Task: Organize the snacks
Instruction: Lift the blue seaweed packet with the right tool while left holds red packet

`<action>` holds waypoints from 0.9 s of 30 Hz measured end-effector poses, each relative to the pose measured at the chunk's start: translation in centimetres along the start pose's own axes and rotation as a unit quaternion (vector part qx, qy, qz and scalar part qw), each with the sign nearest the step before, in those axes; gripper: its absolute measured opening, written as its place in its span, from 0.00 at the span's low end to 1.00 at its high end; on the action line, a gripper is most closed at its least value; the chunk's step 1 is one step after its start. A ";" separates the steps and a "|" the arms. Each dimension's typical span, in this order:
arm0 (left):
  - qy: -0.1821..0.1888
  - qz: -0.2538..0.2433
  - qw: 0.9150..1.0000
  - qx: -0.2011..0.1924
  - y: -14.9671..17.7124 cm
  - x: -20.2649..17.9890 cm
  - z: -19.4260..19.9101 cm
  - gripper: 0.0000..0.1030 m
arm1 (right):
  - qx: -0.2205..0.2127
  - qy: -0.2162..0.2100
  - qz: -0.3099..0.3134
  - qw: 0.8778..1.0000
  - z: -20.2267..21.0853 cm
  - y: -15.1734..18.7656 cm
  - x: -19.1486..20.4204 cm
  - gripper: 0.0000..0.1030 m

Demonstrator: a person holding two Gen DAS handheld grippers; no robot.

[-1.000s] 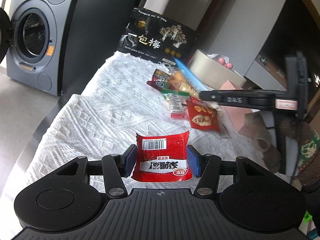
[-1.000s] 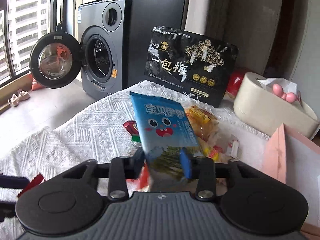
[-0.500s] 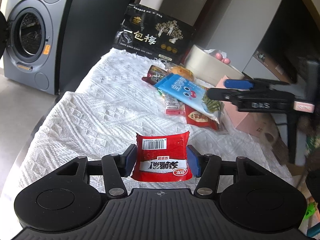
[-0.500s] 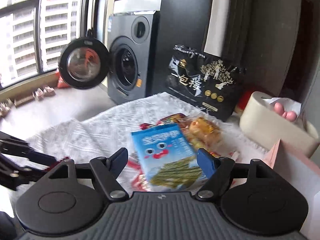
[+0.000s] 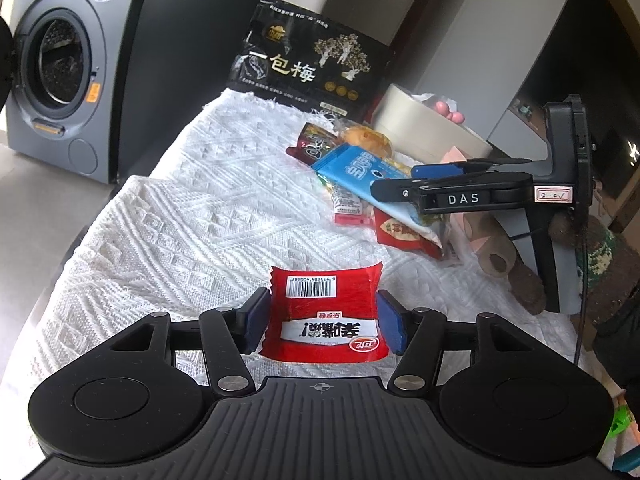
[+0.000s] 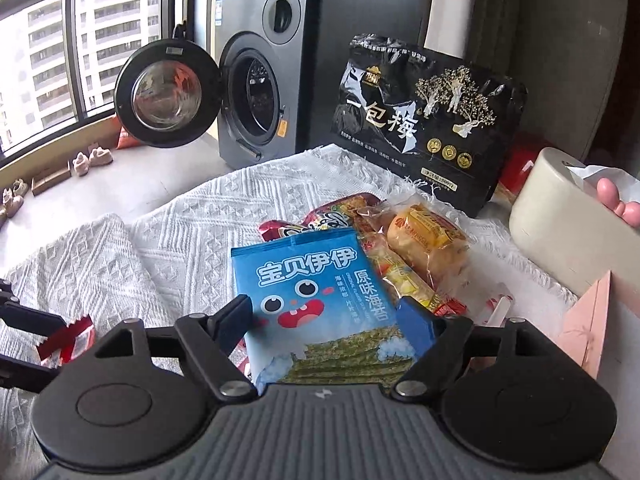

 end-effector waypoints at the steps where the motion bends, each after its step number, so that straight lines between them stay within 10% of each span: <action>1: 0.000 0.000 1.000 0.000 0.0 0.0 0.0 0.62 | 0.001 -0.001 0.000 1.000 0.0 0.0 0.0 0.78; 9: -0.001 -0.001 1.000 0.002 -0.1 -0.1 -0.1 0.62 | 0.015 -0.019 0.045 0.999 -0.1 1.2 0.7 0.82; 19: 0.001 0.002 1.000 -0.001 -0.1 0.0 0.0 0.62 | -0.004 -0.038 -0.071 0.997 1.7 1.1 -1.6 0.77; 27: 0.010 -0.008 1.000 0.000 -0.3 -1.0 0.1 0.59 | -0.020 0.016 -0.053 0.998 6.3 0.5 -0.4 0.31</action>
Point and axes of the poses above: each gripper's, at about its wrist camera, not at the fingertips, and z roughly against the way its jaws point, x to its left, y to its underside, the point moved 4 cm from there along -z, roughly the way its jaws point, and after that the axes turned 13 degrees about -x, right-handed, at the moved point
